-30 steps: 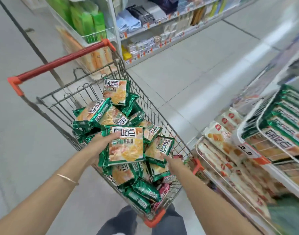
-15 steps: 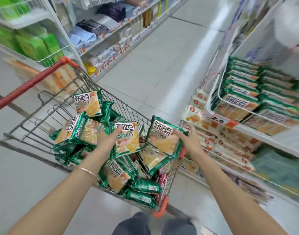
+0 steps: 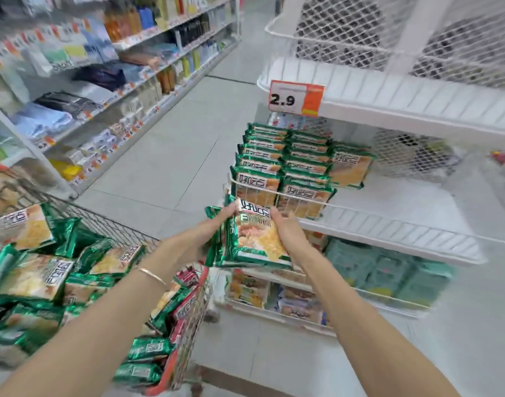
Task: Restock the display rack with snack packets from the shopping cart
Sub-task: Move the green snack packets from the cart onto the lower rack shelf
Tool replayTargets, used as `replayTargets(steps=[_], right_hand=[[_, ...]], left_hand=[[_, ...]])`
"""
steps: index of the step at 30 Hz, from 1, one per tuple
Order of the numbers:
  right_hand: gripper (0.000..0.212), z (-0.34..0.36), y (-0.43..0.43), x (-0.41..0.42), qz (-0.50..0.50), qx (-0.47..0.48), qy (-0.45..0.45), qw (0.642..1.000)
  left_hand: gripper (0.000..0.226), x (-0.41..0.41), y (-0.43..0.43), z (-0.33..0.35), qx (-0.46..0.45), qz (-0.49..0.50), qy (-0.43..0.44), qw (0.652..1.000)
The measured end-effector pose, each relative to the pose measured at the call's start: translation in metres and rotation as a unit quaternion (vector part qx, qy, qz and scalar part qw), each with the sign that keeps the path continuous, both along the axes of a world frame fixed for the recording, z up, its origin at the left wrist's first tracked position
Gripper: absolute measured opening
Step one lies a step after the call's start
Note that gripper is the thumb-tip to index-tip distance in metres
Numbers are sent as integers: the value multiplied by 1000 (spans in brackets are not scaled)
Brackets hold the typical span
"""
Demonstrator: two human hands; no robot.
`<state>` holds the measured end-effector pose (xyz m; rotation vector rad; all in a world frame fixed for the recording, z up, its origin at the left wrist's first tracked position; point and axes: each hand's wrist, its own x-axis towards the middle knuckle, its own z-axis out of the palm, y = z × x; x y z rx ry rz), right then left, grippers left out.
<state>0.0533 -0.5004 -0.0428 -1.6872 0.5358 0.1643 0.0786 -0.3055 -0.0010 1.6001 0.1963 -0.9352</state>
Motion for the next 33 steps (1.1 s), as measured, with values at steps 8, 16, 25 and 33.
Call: replayTargets(steps=[8, 16, 25, 33], right_hand=[[52, 52, -172, -46, 14, 175, -10, 984], [37, 47, -292, 13, -48, 148, -101, 983], [66, -32, -325, 72, 9, -13, -183, 983], [131, -100, -332, 116, 66, -93, -47, 992]], left_hand=[[108, 27, -177, 23, 12, -46, -59, 997], [47, 113, -312, 52, 7, -219, -222, 950], [123, 175, -345, -19, 249, -317, -444, 800], [136, 202, -345, -52, 456, -397, -511, 612]])
